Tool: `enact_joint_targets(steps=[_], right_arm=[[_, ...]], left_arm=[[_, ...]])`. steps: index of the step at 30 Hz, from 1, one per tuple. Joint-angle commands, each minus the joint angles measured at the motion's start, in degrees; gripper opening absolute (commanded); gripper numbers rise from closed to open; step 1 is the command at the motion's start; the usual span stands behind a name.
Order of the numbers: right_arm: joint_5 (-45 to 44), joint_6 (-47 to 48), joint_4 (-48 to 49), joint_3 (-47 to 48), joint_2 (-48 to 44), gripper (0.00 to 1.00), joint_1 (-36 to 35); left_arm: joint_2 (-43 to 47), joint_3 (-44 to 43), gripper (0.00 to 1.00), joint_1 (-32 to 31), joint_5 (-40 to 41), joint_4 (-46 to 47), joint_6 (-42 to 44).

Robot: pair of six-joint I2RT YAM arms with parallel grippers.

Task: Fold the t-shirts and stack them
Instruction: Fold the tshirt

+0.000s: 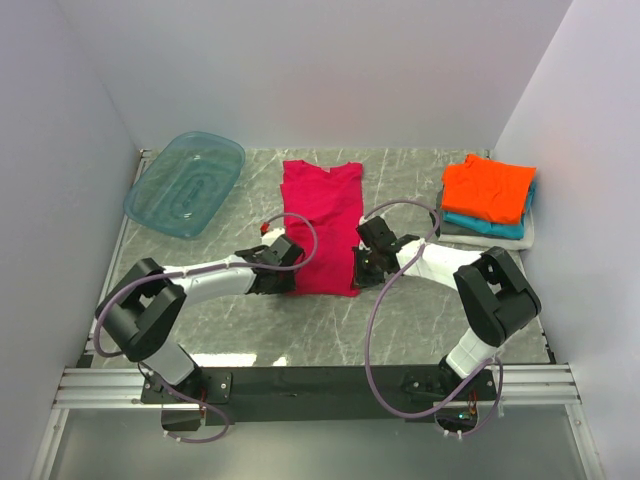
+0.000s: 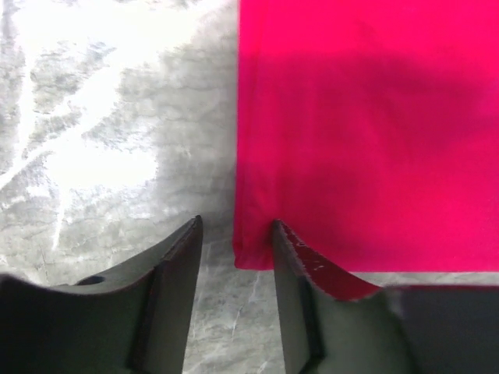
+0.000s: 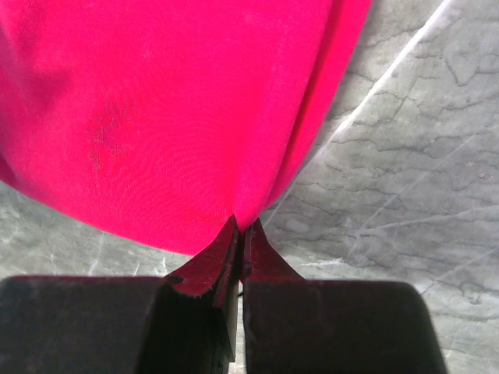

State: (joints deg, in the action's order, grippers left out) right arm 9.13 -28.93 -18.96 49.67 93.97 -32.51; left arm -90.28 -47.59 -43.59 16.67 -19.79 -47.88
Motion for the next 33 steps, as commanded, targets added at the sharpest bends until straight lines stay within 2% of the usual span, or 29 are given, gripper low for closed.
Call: enact_joint_targets(steps=[1, 3, 4, 5, 7, 8, 10, 16, 22, 33], right_arm=[[-0.6, 0.54, -2.31, -2.74, 2.09, 0.0, -1.06], [-0.69, 0.54, -2.13, -2.91, 2.09, 0.0, -1.06], [-0.6, 0.45, -1.78, -3.43, 1.83, 0.0, -1.06], [-0.51, 0.45, -1.78, -3.44, 1.83, 0.0, -1.06], [-0.51, 0.45, -1.78, -3.53, 1.74, 0.0, -1.06], [-0.51, 0.36, -1.87, -3.61, 1.56, 0.0, -1.15], [-0.51, 0.36, -2.13, -3.62, 1.21, 0.0, -1.24], [-1.83, -0.16, -5.2, -3.88, -2.38, 0.0, -2.64], [-3.5, -1.92, -11.25, -6.51, -10.11, 0.0, -6.15], [-3.15, -11.23, -25.5, -10.12, -27.43, 0.0, -20.55]], left_arm=[[-3.23, -0.39, 0.44, -2.28, -0.93, -5.96, 0.77], [-4.99, -0.48, 0.38, -2.81, -1.72, -5.43, 0.68], [-6.21, -0.4, 0.31, -2.99, -2.51, -4.82, 0.77], [-6.22, -0.39, 0.31, -3.08, -2.52, -4.64, 0.77], [-6.22, 0.04, 0.17, -3.08, -2.95, -4.47, 0.77], [-6.31, -0.04, 0.07, -3.08, -2.87, -4.55, 0.68], [-5.79, 0.04, 0.01, -3.08, -2.25, -5.43, 0.59], [-1.93, 1.71, 0.01, -3.95, -3.56, -6.49, 0.77], [4.75, 5.66, 0.01, -8.26, -7.35, -7.98, -0.2], [23.73, 9.36, 0.01, -17.75, -16.48, -14.4, -5.38]])
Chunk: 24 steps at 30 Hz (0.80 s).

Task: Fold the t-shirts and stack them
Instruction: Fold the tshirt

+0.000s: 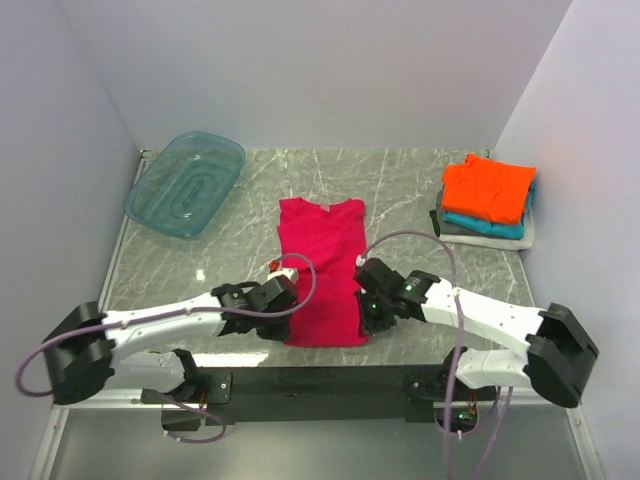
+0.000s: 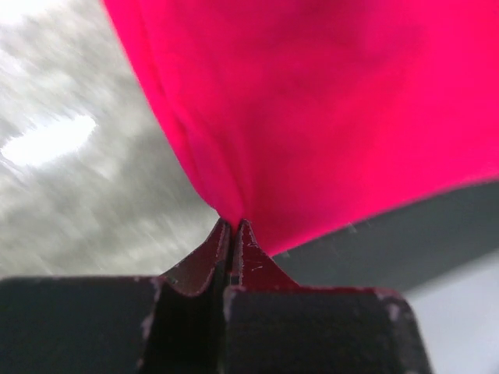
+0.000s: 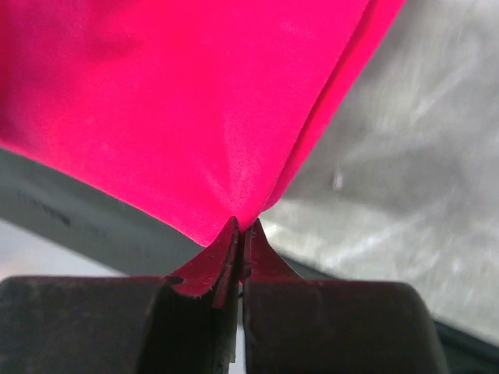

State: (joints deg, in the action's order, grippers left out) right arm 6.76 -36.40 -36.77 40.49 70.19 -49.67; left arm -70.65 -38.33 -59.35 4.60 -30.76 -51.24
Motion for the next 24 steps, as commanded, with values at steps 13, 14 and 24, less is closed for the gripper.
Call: enact_joint_targets(steps=[13, 14, 24], right_arm=[[4.84, -8.86, -27.55, 8.63, -16.93, 0.0, -15.8], [4.66, -8.95, -28.34, 9.51, -17.54, 0.0, -16.42], [-6.65, -7.28, -32.04, 20.84, -14.92, 0.0, -16.08]], left_arm=[[17.29, -4.82, 0.01, -12.98, -13.48, -7.38, -5.53], [17.91, -5.61, 0.01, -13.85, -13.3, -7.55, -5.62], [21.35, -14.23, 0.01, -14.56, -0.69, -8.96, -7.2]])
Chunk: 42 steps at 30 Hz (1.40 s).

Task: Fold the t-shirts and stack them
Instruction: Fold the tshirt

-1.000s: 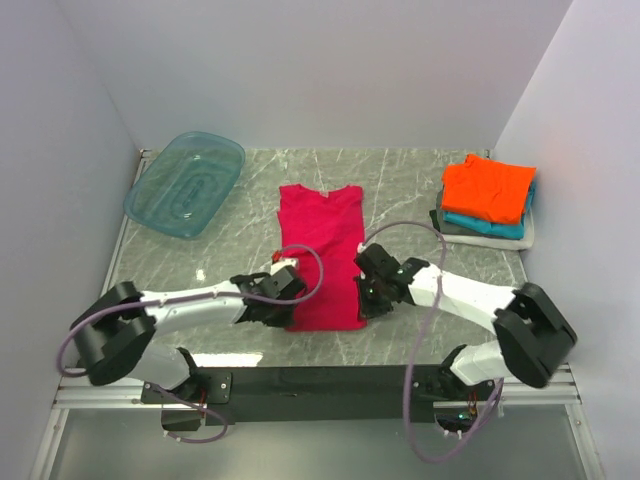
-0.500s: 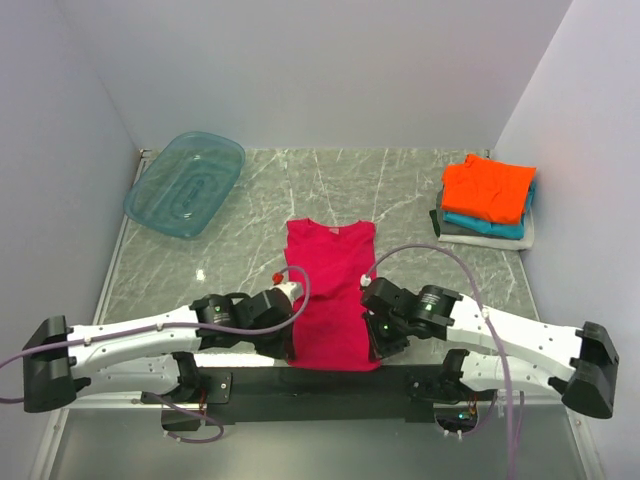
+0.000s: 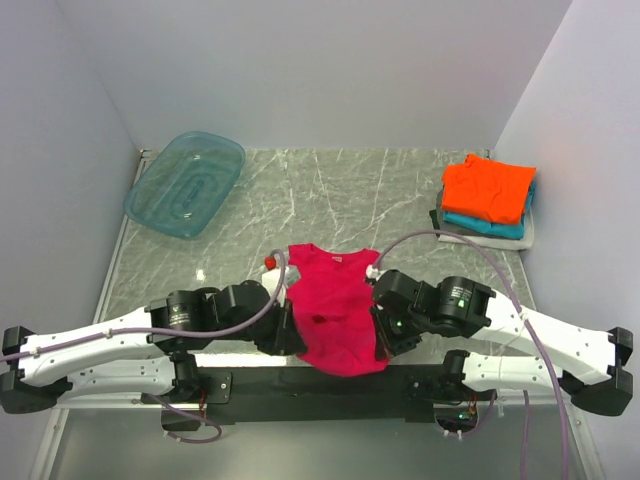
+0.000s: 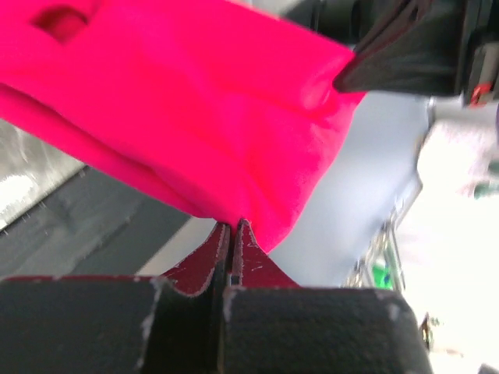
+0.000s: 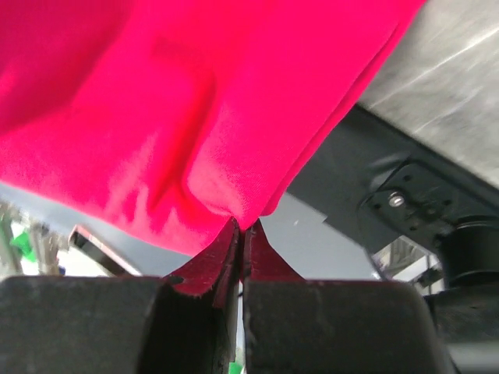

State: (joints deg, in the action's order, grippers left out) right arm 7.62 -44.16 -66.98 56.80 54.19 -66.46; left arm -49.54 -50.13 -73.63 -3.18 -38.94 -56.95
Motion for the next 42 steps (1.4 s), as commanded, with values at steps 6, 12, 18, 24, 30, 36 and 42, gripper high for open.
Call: enact_joint_targets(steps=[6, 12, 18, 24, 30, 36, 42], right_arm=[[-13.41, 5.65, 2.81, 4.29, 2.84, 0.0, 11.68], [-15.44, 12.68, 10.63, 5.69, 8.89, 0.0, 19.87], [-14.65, 17.52, 15.73, 7.27, 17.24, 0.0, 25.14], [-13.6, 20.6, 18.72, 8.68, 23.05, 0.0, 29.36], [-12.63, 22.8, 20.57, 11.14, 29.29, 0.0, 31.91], [-11.75, 24.21, 23.12, 12.9, 35.88, 0.0, 34.37], [-11.31, 25.0, 25.49, 15.27, 42.21, 0.0, 36.75]], left_arm=[[-1.52, -0.5, 0.01, 0.85, 18.82, 2.9, -3.17], [-5.56, 2.92, 0.01, 9.63, 17.96, 12.46, 1.74], [-11.53, 2.14, 0.01, 18.16, 15.4, 17.4, 7.63], [-17.15, 2.05, 0.01, 25.28, 9.87, 23.2, 12.81], [-23.92, 0.91, 0.0, 30.29, 6.26, 27.24, 16.6], [-32.0, -0.93, 0.0, 34.86, 5.47, 30.32, 19.06], [-36.85, -2.78, 0.0, 37.76, 4.85, 32.43, 19.42]])
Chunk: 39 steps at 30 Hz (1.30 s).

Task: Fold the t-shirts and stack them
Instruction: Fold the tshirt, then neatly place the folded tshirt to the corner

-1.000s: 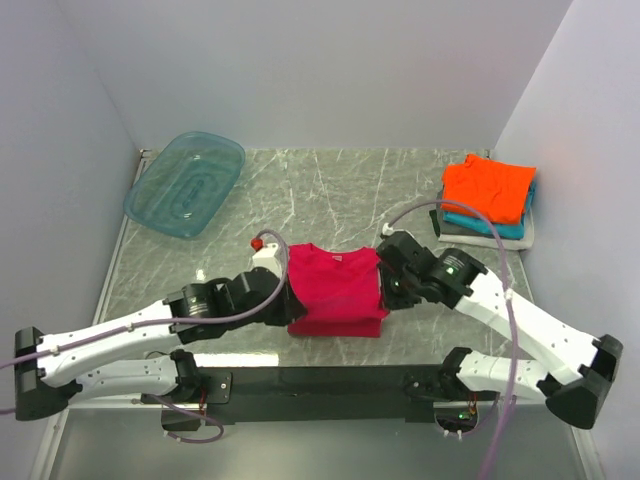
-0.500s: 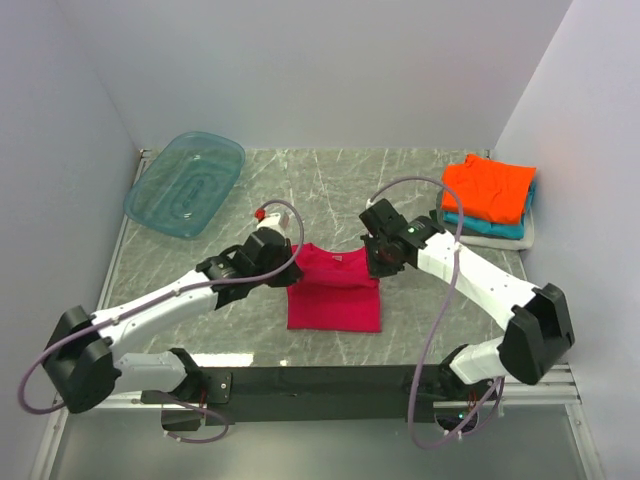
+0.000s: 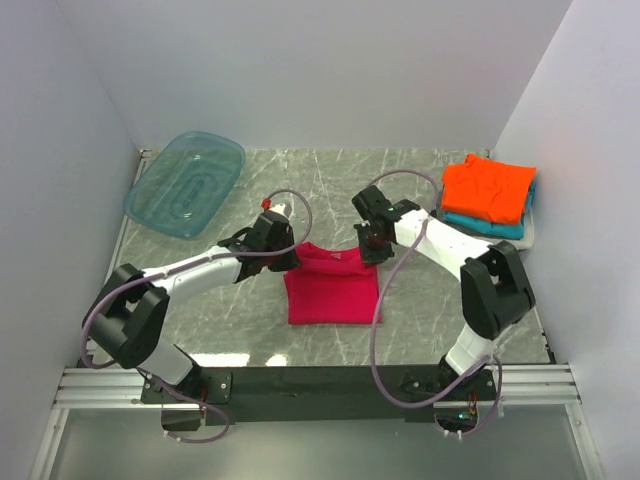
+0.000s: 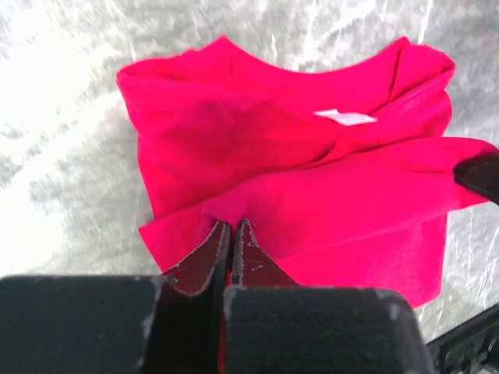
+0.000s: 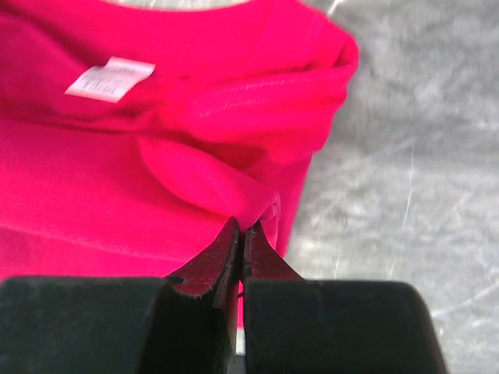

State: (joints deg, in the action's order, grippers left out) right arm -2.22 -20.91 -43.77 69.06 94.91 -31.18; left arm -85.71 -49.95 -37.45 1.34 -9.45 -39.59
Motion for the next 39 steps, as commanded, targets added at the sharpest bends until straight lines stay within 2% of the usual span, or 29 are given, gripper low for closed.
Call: enact_joint_targets(steps=[1, 4, 5, 6, 7, 9, 10, 12, 14, 18, 20, 23, 29, 34, 39], right_arm=[[-1.73, 1.66, 2.37, 3.8, 2.11, 0.0, 1.82], [-3.58, 0.61, 2.02, 6.25, 3.7, 0.0, 3.05], [-3.84, 0.43, 1.85, 6.87, 3.7, 0.01, 3.31], [-4.8, -0.18, 1.41, 7.49, 3.18, 0.07, 3.67], [-5.86, -0.45, 1.14, 8.54, 2.56, 0.25, 3.76], [-7.97, -1.68, 0.36, 9.25, -0.76, 0.38, 3.67], [-11.46, -2.12, 0.26, 9.25, -2.26, 0.5, 3.67], [-12.98, -2.38, 0.44, 8.64, -7.08, 0.6, 3.58], [-12.03, -1.86, 0.79, 6.89, -10.26, 0.61, 3.58], [-2.46, -0.8, 3.86, 2.06, -16.5, 0.56, 3.49], [4.9, -0.63, 5.35, -0.93, -17.13, 0.54, 3.14], [10.64, -1.33, 9.04, -3.93, -15.73, 0.53, 2.79], [10.75, -1.07, 11.07, -4.19, -10.64, 0.52, 2.88], [9.77, -0.71, 12.91, -6.73, -8.96, 0.66, 3.67], [14.6, -0.54, 17.92, -12.53, -9.92, 0.71, 6.04]], left_arm=[[-1.12, -3.22, 0.0, 1.85, 0.41, 2.95, 1.89], [-2.79, -5.32, 0.01, 2.29, 2.43, 1.38, 0.93], [-3.23, -7.16, 0.06, 2.38, 3.48, 0.32, 0.49], [-3.67, -8.13, 0.14, 2.38, 6.1, -1.69, -0.65], [-3.59, -9.01, 0.31, 2.38, 7.69, -2.67, -1.18], [-2.19, -10.69, 0.43, 2.38, 11.55, -3.81, -2.32], [-1.22, -10.86, 0.53, 2.21, 12.79, -4.34, -2.59], [1.76, -10.69, 0.6, 0.99, 17.0, -4.61, -3.12], [3.53, -10.17, 0.67, -0.33, 19.3, -4.61, -3.21], [6.7, -7.8, 0.66, -6.56, 19.84, -1.37, -3.3], [6.26, -6.39, 0.65, -8.42, 16.52, 2.05, -3.73], [2.67, -4.72, 0.65, -11.93, 12.21, 5.93, -4.96], [-3.93, -4.8, 0.64, -15.98, 9.12, 12.0, -6.46], [-7.1, -4.63, 0.64, -16.78, 10.07, 11.57, -6.99], [-5.43, -3.66, 0.66, -16.6, 14.29, 9.63, -5.23]])
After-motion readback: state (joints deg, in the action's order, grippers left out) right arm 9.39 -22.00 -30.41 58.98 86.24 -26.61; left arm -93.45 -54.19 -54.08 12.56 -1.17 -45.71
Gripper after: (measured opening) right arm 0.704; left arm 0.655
